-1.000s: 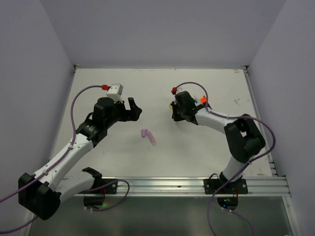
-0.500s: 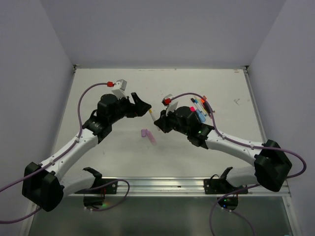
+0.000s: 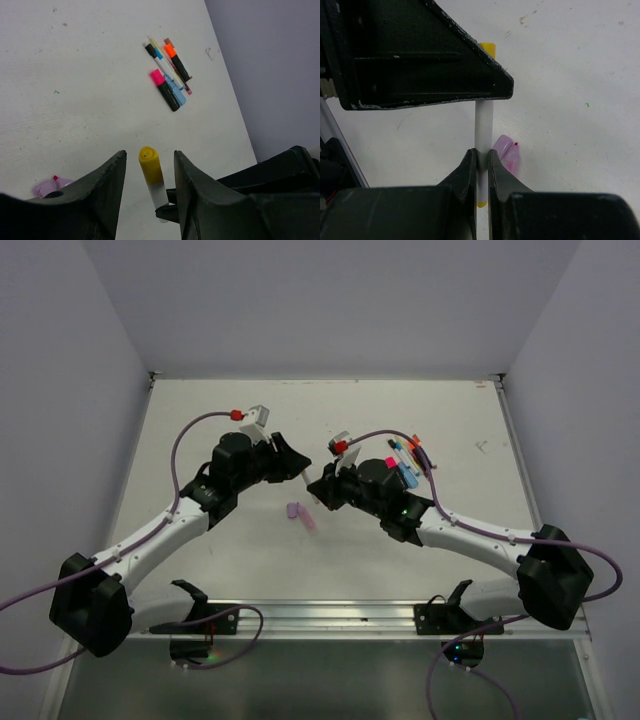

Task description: Open the pen caps

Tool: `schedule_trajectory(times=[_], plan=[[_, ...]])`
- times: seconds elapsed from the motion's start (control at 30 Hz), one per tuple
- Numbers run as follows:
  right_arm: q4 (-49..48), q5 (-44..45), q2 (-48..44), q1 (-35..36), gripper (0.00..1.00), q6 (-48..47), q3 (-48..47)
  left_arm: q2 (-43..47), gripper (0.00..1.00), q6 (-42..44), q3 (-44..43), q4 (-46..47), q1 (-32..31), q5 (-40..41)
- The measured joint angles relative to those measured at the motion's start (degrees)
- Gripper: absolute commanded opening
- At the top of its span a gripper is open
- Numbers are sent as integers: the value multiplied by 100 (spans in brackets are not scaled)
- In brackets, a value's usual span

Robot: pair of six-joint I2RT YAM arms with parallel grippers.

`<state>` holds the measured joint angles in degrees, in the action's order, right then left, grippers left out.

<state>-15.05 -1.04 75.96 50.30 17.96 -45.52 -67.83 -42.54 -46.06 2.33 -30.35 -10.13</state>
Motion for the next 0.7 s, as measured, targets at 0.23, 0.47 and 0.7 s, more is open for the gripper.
schedule_trajectory(times=[0.23, 0.47, 0.7], plan=[[-103, 4, 0, 26, 0, 9, 31, -42, 11, -105, 0, 55, -98, 83], [-308, -9, -20, 33, 41, 125, 162, -11, 0, -120, 28, 166, -166, 122], [-380, -52, -2, 33, 48, 155, 173, 131, 0, -85, 175, 398, -166, 109]])
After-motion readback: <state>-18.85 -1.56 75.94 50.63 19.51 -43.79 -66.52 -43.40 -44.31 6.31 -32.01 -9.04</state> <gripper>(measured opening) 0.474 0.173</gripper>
